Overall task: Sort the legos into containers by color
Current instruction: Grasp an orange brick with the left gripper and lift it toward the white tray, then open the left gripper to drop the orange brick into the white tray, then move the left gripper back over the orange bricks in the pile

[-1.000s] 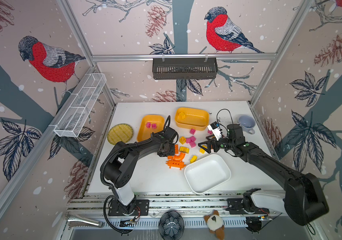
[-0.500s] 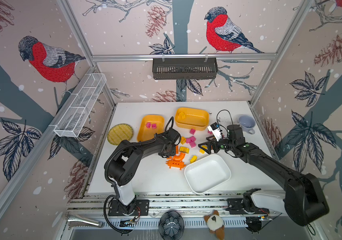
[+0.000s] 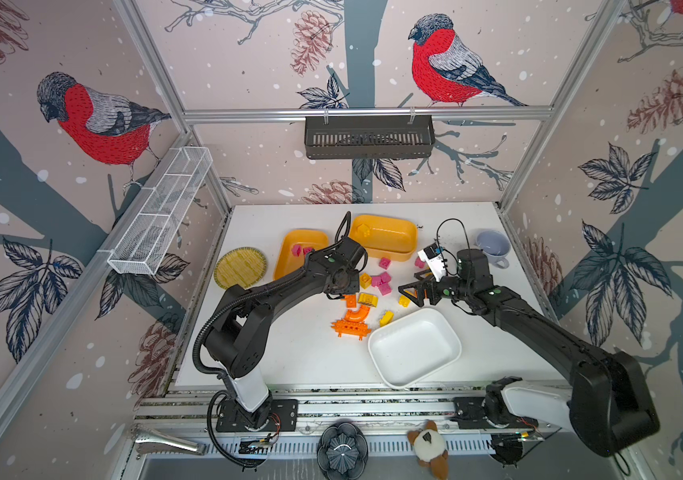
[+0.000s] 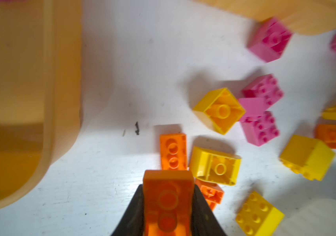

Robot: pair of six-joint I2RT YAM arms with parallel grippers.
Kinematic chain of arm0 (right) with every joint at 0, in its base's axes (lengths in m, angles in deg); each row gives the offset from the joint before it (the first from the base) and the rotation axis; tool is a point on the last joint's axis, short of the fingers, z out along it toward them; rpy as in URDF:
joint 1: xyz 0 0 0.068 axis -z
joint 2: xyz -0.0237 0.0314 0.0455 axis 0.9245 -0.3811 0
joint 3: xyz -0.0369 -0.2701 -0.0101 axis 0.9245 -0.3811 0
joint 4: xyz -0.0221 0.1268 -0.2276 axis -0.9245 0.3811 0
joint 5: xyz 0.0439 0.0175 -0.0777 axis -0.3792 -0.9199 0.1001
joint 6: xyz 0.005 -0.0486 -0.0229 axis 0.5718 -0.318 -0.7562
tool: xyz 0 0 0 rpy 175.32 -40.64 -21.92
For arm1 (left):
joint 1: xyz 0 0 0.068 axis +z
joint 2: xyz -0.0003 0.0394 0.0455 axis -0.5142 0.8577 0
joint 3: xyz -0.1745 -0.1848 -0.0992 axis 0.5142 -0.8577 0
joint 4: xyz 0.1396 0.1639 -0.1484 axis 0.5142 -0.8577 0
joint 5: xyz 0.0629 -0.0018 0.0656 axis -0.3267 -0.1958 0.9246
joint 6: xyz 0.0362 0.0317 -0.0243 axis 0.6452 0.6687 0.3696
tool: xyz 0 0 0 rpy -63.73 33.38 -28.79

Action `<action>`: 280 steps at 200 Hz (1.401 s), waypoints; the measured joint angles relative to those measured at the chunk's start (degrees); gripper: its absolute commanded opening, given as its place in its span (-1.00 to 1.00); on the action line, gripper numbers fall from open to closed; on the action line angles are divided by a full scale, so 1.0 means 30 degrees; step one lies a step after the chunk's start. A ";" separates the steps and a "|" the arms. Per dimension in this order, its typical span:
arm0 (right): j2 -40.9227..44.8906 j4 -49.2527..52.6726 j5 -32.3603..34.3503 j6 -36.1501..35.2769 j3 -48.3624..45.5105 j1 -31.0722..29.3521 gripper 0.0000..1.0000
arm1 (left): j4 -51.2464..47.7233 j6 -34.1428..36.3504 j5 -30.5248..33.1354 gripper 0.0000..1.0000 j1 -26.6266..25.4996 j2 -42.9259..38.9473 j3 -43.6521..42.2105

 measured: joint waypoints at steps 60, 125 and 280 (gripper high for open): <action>0.0816 0.0066 0.0007 0.0044 -0.0197 0.0736 0.99 | -0.1304 0.0721 -0.3002 -0.46 -0.3650 -0.0678 0.1530; 0.0867 0.0576 0.0029 0.0095 -0.0284 0.1494 0.99 | -0.0772 0.0393 -0.6426 -0.42 -0.6368 -0.1749 -0.1370; 0.0240 0.1690 0.0036 0.0044 0.0554 0.1129 0.99 | 0.0124 0.1501 -0.4386 0.25 -0.1231 -0.1676 -0.0874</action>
